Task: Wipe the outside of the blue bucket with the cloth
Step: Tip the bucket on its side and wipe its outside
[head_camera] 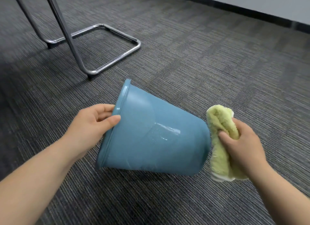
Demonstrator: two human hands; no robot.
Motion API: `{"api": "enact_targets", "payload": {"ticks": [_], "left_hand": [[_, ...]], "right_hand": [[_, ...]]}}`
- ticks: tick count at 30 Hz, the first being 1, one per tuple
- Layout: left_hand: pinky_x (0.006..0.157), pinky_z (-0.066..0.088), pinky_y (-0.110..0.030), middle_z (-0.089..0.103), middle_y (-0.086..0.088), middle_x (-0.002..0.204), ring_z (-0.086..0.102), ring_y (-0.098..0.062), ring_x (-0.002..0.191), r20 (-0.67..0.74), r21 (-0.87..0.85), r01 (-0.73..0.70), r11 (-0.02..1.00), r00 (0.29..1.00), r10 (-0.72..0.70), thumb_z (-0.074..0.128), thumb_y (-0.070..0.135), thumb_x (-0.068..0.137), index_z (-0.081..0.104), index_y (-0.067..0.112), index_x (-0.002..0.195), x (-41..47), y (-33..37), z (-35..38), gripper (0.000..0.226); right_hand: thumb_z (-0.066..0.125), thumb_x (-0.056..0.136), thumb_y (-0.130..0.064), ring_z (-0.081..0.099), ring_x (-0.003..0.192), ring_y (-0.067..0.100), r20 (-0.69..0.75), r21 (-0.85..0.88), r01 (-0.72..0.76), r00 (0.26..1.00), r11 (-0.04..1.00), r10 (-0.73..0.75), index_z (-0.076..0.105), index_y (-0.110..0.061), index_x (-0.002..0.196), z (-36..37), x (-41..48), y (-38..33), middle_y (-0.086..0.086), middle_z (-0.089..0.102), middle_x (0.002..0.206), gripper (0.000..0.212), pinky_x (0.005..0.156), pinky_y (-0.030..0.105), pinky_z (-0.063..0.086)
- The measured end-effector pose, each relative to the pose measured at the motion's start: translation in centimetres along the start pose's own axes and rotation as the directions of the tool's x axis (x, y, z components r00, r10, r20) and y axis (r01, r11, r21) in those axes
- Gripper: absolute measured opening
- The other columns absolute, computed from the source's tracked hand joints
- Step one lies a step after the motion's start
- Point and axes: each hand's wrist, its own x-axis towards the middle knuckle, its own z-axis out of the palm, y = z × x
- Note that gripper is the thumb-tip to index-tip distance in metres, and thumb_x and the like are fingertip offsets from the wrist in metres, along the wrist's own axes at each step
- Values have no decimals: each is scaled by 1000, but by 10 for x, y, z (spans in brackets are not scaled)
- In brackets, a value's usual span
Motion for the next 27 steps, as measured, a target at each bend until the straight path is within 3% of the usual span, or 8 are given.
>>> {"api": "enact_targets", "payload": {"ticks": [4,7,11,16,20,23,25,27], "left_hand": [[51,49,-14,70,15,53,61,4,49,13,-80,130,988,992,-129,55,6,82,61,20,79,-4,1,8,16],[56,46,-23,68,15,50,60,4,47,15,-90,195,977,981,-195,56,6,81,61,18,77,-7,-7,18,14],[40,43,-9,69,11,50,61,4,45,-52,-126,191,973,979,-198,60,5,79,58,20,78,-7,-13,27,16],[42,42,-6,64,5,71,59,5,48,-198,-7,136,991,971,-135,68,14,74,54,23,71,-6,-15,32,17],[52,44,-3,62,16,79,60,9,59,-42,164,27,986,999,-20,71,12,70,58,34,76,-12,0,31,26],[53,42,1,55,30,87,62,12,63,178,251,-42,967,984,-4,69,5,70,46,51,102,-18,6,31,61],[53,42,0,57,33,80,62,12,61,232,268,-34,963,972,-30,67,4,72,34,52,111,-19,5,29,70],[54,45,-2,61,34,67,64,8,62,244,257,-10,966,968,-55,67,6,73,35,55,106,-18,5,26,67]], "right_hand": [[60,74,-25,51,83,24,-35,-40,30,999,999,-31,54,-27,115,-16,-3,-11,6,61,102,42,69,33,35],[62,74,-25,52,84,24,17,-85,45,999,995,-44,53,-27,117,-18,-8,-12,5,61,106,43,70,32,35],[61,75,-26,55,92,27,110,-176,79,992,981,-60,52,-29,116,-15,-14,-14,2,60,112,41,68,31,31],[61,73,-33,56,97,23,155,-185,197,973,963,-169,47,-33,118,-8,-15,-31,-5,57,117,47,69,28,31],[57,73,-42,57,101,20,209,-206,366,922,908,-324,44,-37,120,5,-19,-54,-12,52,122,49,69,27,32],[54,77,-44,55,104,20,247,-209,441,888,873,-389,41,-38,123,13,-18,-67,-13,49,125,47,69,27,34],[53,79,-44,55,105,20,273,-206,483,863,851,-424,40,-39,123,17,-23,-73,-13,47,125,46,70,28,37],[53,79,-42,56,103,21,317,-179,555,814,812,-486,41,-40,123,24,-32,-78,-12,48,124,45,72,30,42]]}}
